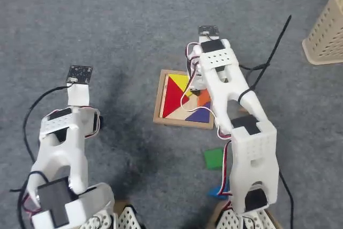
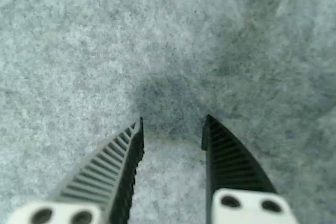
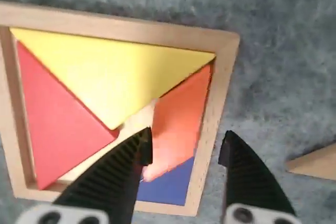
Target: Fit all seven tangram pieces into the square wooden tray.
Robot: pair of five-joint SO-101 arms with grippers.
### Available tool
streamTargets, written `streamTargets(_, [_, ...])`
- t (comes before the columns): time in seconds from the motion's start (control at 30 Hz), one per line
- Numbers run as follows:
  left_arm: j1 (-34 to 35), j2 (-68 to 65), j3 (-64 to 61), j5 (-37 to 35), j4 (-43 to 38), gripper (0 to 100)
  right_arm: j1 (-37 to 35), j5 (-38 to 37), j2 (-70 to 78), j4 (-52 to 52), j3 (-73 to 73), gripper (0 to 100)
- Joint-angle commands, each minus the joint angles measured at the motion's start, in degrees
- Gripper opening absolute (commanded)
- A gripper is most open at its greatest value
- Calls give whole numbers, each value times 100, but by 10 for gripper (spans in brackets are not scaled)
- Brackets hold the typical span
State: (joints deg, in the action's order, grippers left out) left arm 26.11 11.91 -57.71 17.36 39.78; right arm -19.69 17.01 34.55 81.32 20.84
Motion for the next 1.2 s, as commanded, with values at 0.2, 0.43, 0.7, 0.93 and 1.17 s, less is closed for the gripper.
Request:
streamTargets(0.2, [-18,308,13,53,-97,177,-40,993,-101,31,299,199])
streamTargets(0.43, [-18,308,13,53,-97,177,75,598,-101,-171,299,18])
streamTargets(0.7, [-18,308,13,53,-97,177,189,123,338,-426,325,9])
streamTargets(0.93, [-18,308,13,53,-97,177,453,-484,646,-444,563,9])
streamTargets(1.17, [-18,308,13,53,-97,177,391,-1073,374,-453,826,13])
